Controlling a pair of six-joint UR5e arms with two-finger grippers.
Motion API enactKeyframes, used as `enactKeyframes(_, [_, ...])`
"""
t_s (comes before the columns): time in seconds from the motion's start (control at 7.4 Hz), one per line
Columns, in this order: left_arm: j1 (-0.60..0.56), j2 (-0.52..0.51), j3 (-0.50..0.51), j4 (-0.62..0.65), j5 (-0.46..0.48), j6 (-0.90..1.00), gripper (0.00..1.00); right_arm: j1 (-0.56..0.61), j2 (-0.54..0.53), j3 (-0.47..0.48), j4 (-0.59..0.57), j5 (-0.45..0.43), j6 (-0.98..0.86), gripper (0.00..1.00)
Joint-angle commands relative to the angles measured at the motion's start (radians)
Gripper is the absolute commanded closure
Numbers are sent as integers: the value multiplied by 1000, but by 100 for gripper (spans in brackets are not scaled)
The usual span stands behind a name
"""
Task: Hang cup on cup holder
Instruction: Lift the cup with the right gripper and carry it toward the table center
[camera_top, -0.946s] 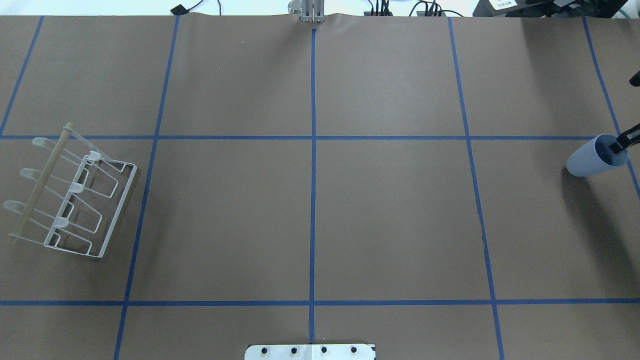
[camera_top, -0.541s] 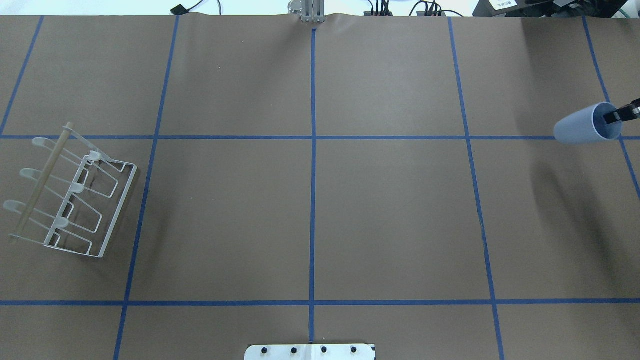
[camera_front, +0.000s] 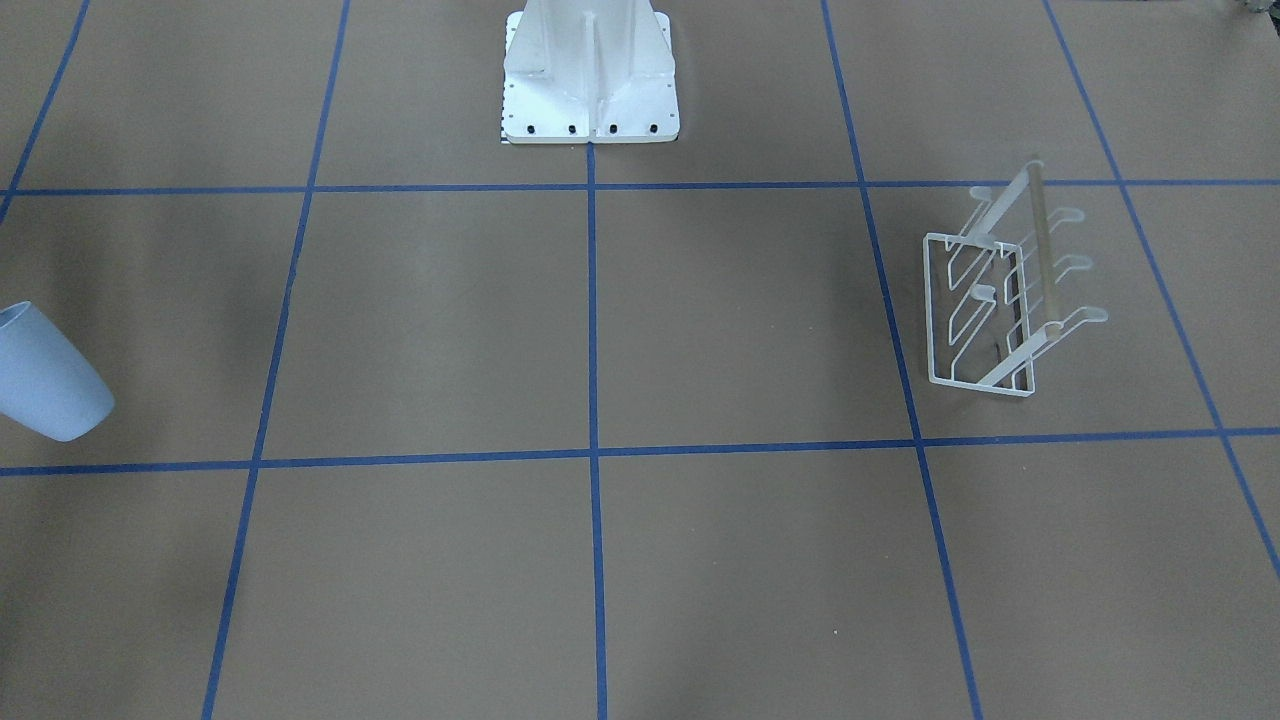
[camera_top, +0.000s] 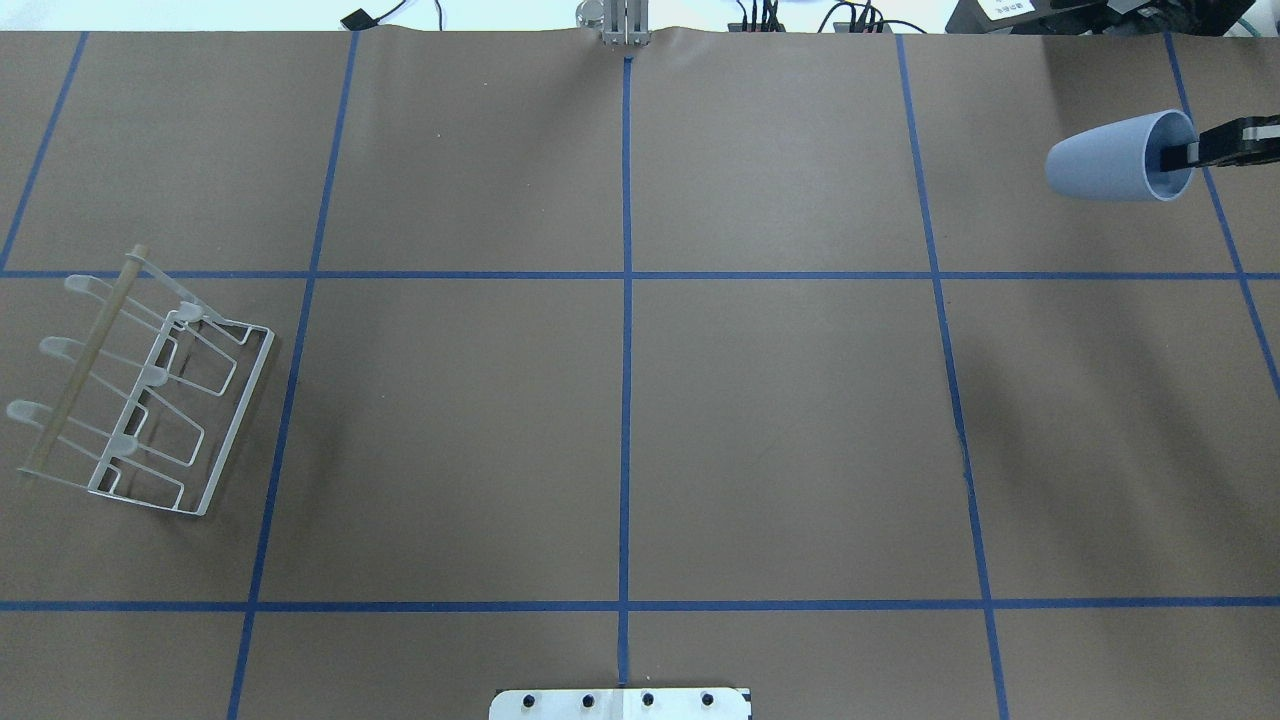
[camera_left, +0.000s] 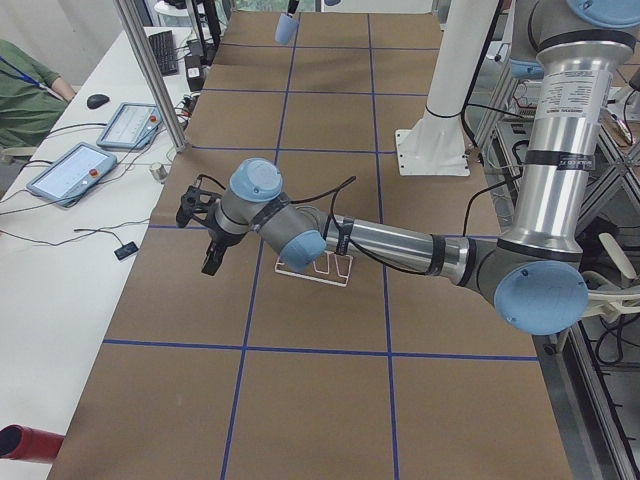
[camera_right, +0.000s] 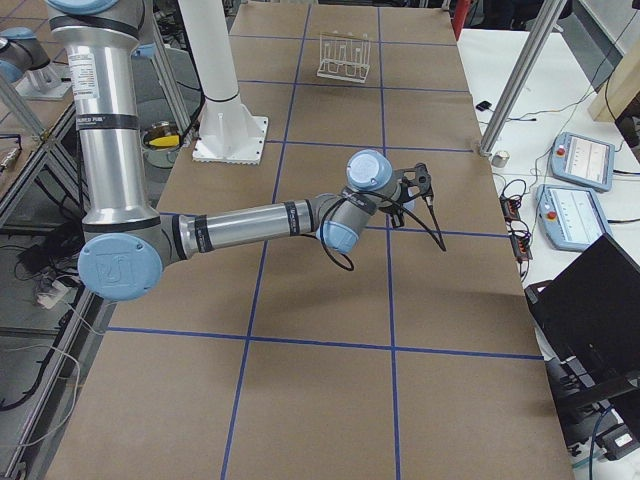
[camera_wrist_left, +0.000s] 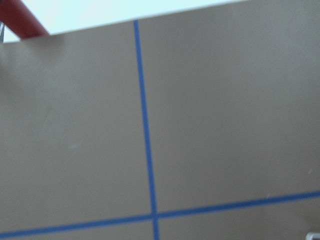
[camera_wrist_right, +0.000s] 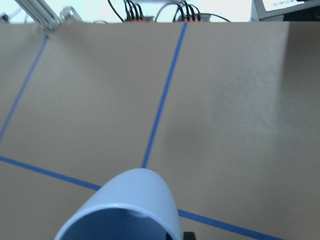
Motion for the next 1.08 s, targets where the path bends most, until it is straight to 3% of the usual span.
enactKeyframes(0.0, [108,-30,-21,-316,-24,-502,2,-38,17,4,283,2,371,100])
enactKeyframes(0.41, [244,-158,-36,-657,-24,-1219,2,-95,61,34,585,-9,852,100])
enactKeyframes(0.68, [326,-189,-113,-749,-15,-1521,2,-138,63,103,668,-8,1009,100])
enactKeyframes(0.95, [421,-235,-212,-750,-10,-1705,2,-211,120,168,745,-20,1124,100])
